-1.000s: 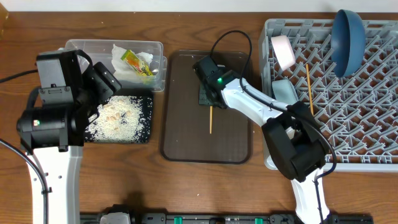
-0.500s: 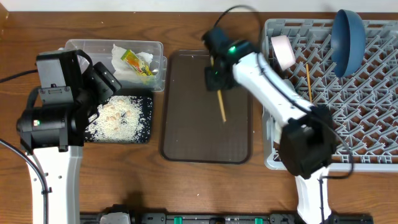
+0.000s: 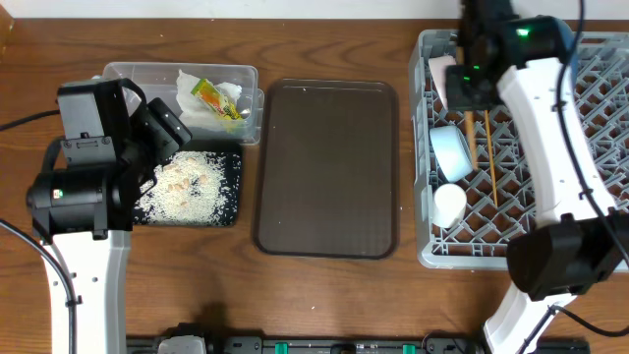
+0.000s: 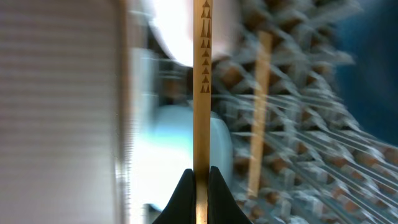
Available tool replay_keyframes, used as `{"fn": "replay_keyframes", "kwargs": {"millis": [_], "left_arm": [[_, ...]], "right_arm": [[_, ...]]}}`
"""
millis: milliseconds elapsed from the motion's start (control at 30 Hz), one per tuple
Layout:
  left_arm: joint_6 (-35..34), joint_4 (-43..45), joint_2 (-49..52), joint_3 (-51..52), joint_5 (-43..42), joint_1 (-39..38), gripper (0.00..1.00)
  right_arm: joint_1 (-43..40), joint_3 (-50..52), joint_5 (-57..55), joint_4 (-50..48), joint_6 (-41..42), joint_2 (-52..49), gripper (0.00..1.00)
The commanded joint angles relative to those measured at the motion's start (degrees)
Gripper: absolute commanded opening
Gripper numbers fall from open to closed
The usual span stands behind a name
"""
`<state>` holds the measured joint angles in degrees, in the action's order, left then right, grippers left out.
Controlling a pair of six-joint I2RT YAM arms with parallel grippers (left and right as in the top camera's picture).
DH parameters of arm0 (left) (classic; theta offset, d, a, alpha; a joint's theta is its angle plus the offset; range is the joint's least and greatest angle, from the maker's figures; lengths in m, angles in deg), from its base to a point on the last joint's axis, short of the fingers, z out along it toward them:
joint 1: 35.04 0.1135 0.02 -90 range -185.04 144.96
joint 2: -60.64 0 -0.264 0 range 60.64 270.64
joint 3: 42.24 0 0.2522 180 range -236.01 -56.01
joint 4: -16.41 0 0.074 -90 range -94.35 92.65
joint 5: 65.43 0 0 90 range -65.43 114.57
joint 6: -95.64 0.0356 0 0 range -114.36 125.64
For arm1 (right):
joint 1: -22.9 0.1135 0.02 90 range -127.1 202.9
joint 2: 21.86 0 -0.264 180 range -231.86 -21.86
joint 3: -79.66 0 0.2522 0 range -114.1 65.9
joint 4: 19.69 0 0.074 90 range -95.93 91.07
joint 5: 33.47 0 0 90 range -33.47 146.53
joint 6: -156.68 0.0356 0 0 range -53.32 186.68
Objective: Sort waste into correct bins and load items into the dishwasher rack
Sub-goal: 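Carry the second chopstick into the rack and stand it upright, release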
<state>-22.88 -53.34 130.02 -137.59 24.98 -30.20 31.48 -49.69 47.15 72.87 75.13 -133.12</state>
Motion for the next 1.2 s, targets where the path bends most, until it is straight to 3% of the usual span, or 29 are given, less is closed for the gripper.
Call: {"fn": "replay_keyframes", "kwargs": {"millis": [0,367,533,600,800,1000,1100,1133,1167], "left_arm": [[-0.07,-0.15,0.22,-1.11,0.70,0.28,0.88],[-0.07,-0.15,0.22,-1.11,0.70,0.28,0.88],[-0.07,-0.15,0.22,-1.11,0.70,0.28,0.88],[-0.07,-0.15,0.22,-1.11,0.70,0.28,0.88],[-0.07,-0.15,0.22,-1.11,0.72,0.28,0.88],[-0.07,-0.15,0.22,-1.11,0.72,0.28,0.88],[-0.07,-0.15,0.22,-1.11,0.70,0.28,0.88],[-0.07,-0.15,0.22,-1.11,0.70,0.28,0.88],[-0.07,-0.15,0.22,-1.11,0.70,0.28,0.88]], "right_arm": [[-4.90,3.91,-5.27,-1.03,-2.40,-0.63,0.01],[-12.55,14.40,0.61,-9.81,-11.72,-0.76,0.02],[-12.70,15.10,0.59,-11.39,-12.44,-0.76,0.20],[-12.70,15.10,0.59,-11.82,-12.41,-0.76,0.32],[-12.68,14.75,2.14,-11.69,-12.35,-0.50,0.36],[-12.31,12.52,11.19,-8.59,-12.33,4.26,0.40],[-11.52,12.39,14.10,-7.43,-12.33,10.14,0.55],[-11.21,12.39,14.14,-6.82,-12.33,12.74,0.70],[-11.04,12.39,14.14,-6.12,-12.33,15.04,0.99]]}}
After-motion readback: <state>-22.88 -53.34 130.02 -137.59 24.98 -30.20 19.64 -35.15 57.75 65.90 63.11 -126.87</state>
